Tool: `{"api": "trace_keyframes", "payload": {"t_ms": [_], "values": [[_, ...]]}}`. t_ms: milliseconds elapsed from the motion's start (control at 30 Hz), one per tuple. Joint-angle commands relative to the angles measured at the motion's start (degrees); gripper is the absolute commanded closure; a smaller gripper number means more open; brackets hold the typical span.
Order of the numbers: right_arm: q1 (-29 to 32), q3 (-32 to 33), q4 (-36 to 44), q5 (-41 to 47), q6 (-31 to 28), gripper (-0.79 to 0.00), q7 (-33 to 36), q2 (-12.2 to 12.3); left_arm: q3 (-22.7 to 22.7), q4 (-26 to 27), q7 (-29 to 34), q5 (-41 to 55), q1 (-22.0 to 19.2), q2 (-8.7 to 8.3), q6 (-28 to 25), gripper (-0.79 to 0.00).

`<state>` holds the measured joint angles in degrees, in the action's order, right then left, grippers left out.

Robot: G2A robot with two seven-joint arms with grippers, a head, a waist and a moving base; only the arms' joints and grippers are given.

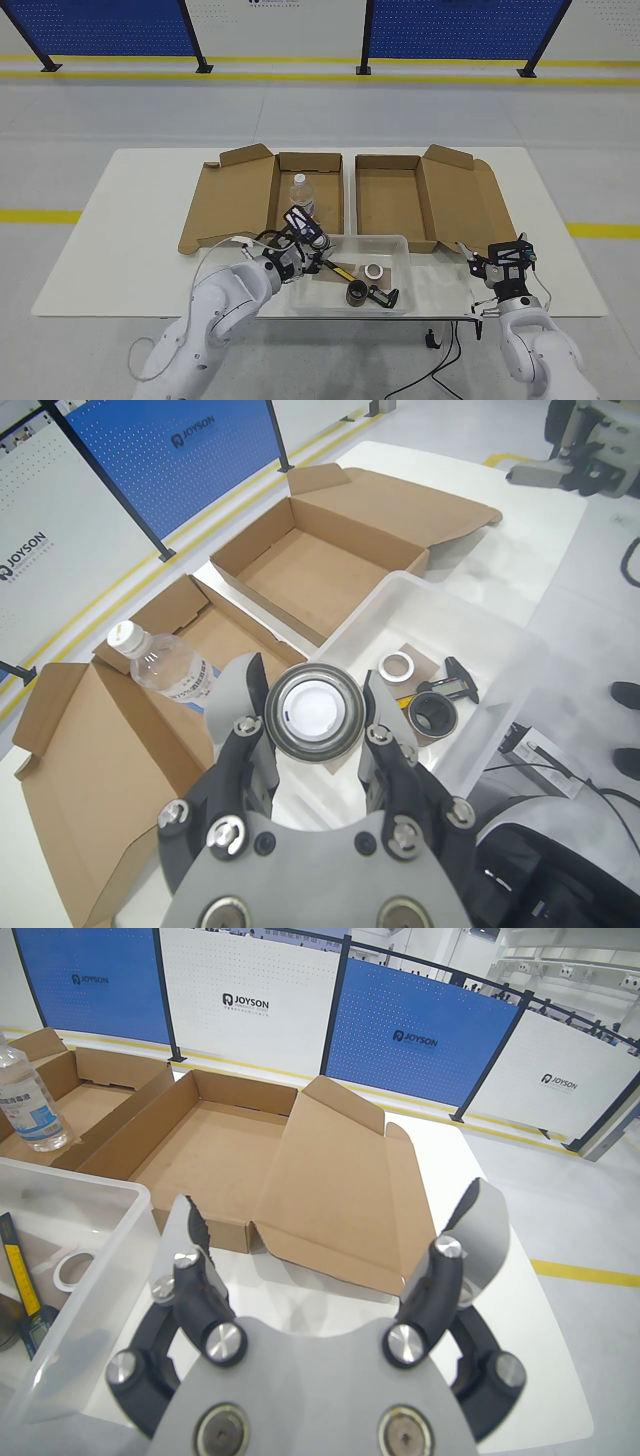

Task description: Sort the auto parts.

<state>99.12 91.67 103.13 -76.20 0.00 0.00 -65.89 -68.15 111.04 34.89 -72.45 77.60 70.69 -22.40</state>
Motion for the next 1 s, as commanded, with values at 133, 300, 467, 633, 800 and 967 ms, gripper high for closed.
{"api": "trace_keyframes", "payload": {"t_ms": [133, 300, 467, 633, 800, 967], "values": [[0.0, 0.0, 0.0, 0.0, 0.0, -0.785, 0.0, 0.0, -1.2, 1.4, 0.0, 1.2, -0.1, -0.21, 0.6, 0.000], [0.0, 0.0, 0.0, 0.0, 0.0, -0.785, 0.0, 0.0, -0.8, -2.7, -3.9, -0.9, -3.2, 0.16, 5.2, 0.000], [0.0, 0.0, 0.0, 0.0, 0.0, -0.785, 0.0, 0.0, 1.6, -11.3, -7.3, -5.1, -8.2, 0.97, 11.3, 0.000], [0.0, 0.0, 0.0, 0.0, 0.0, -0.785, 0.0, 0.0, 4.2, -20.8, -10.2, -7.5, -13.3, 1.99, 15.8, 0.000], [0.0, 0.0, 0.0, 0.0, 0.0, -0.785, 0.0, 0.0, 6.5, -27.9, -10.7, -8.5, -16.4, 2.81, 17.3, 0.000], [0.0, 0.0, 0.0, 0.0, 0.0, -0.785, 0.0, 0.0, 7.2, -31.4, -10.9, -9.2, -17.4, 3.20, 18.2, 0.000]]}}
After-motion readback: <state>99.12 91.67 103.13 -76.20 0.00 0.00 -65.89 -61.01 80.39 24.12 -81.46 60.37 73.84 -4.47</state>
